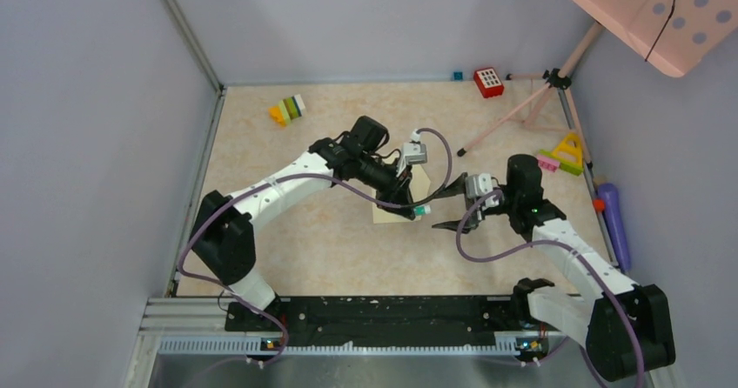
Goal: Place the letter into the envelope and seal it
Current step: Unscrew the solid glue.
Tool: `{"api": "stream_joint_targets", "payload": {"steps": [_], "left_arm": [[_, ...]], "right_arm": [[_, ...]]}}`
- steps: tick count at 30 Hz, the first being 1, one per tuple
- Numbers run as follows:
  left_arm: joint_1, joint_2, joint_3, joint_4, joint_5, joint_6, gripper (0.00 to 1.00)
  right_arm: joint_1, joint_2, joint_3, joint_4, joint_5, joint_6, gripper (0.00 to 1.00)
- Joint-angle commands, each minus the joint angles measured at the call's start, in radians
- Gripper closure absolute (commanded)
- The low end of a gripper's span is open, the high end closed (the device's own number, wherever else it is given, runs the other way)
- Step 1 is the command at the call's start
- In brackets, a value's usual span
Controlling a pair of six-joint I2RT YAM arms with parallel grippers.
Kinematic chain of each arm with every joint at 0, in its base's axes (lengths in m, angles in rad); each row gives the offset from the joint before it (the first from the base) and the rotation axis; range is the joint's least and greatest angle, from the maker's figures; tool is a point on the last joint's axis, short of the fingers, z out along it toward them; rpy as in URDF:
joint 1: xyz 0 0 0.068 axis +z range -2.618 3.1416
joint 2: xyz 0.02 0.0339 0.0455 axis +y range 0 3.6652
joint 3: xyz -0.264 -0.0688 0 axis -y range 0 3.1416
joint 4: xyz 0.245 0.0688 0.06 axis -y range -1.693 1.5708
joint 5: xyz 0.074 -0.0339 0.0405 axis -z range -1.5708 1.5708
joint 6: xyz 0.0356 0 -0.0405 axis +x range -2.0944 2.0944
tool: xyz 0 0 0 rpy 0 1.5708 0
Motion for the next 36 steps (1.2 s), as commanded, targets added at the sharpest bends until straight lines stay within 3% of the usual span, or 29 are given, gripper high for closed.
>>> {"api": "stream_joint_targets", "payload": {"steps": [1, 15, 26, 30, 33, 36], "left_arm": [[-0.006, 0.028, 0.047, -0.024, 0.097, 0.019, 1.00], [-0.021, 0.050, 0.065, -0.048, 0.070, 0.035, 1.00], [-0.024, 0.046, 0.065, -0.027, -0.021, 0.023, 1.00], [-0.024, 0.044, 0.069, -0.021, -0.054, 0.018, 1.00], [-0.025, 0.035, 0.073, -0.017, -0.062, 0.018, 1.00], [-0.024, 0.018, 0.078, -0.015, -0.091, 0.020, 1.00]], "right_arm": [[-0.002, -0.022, 0.009, 0.123, -0.053, -0.090, 0.38], [-0.002, 0.014, 0.068, -0.146, -0.126, -0.302, 0.56], [0.000, 0.039, 0.096, -0.193, -0.160, -0.300, 0.67], [0.002, 0.065, 0.117, -0.222, -0.163, -0.277, 0.75], [0.003, 0.099, 0.138, -0.224, -0.159, -0.224, 0.83], [0.003, 0.142, 0.172, -0.195, -0.147, -0.095, 0.85]]}}
